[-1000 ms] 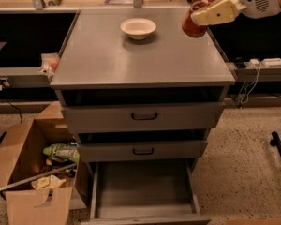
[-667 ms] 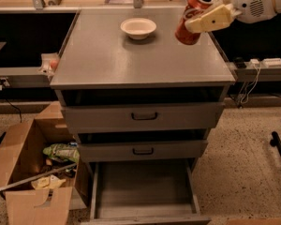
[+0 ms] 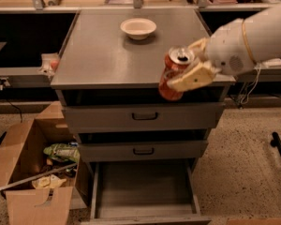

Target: Place coke can into bottom drawer

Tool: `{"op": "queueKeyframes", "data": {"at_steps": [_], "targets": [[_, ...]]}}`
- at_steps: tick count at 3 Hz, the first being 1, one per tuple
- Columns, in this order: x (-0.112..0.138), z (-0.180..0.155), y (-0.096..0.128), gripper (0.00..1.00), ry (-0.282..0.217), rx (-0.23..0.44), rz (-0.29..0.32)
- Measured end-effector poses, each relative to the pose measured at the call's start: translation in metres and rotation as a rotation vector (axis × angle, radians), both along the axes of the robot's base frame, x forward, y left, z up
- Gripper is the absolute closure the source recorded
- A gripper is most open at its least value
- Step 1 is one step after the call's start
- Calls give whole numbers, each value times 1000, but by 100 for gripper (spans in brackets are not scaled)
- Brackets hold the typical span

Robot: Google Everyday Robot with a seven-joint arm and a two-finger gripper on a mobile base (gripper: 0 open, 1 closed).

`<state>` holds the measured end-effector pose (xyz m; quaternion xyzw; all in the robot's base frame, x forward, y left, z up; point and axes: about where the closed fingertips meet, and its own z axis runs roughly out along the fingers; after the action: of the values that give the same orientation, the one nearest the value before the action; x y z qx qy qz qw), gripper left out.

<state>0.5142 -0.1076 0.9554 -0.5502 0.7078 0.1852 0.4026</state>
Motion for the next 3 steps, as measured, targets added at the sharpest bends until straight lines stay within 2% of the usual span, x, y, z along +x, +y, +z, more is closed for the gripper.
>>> {"op": "queueKeyframes", "data": {"at_steps": [1, 2, 3], "targets": [[-25, -64, 19, 100, 124, -30, 45], [-30, -74, 21, 100, 144, -37, 53], [-35, -108, 33, 100, 192, -49, 41]]}}
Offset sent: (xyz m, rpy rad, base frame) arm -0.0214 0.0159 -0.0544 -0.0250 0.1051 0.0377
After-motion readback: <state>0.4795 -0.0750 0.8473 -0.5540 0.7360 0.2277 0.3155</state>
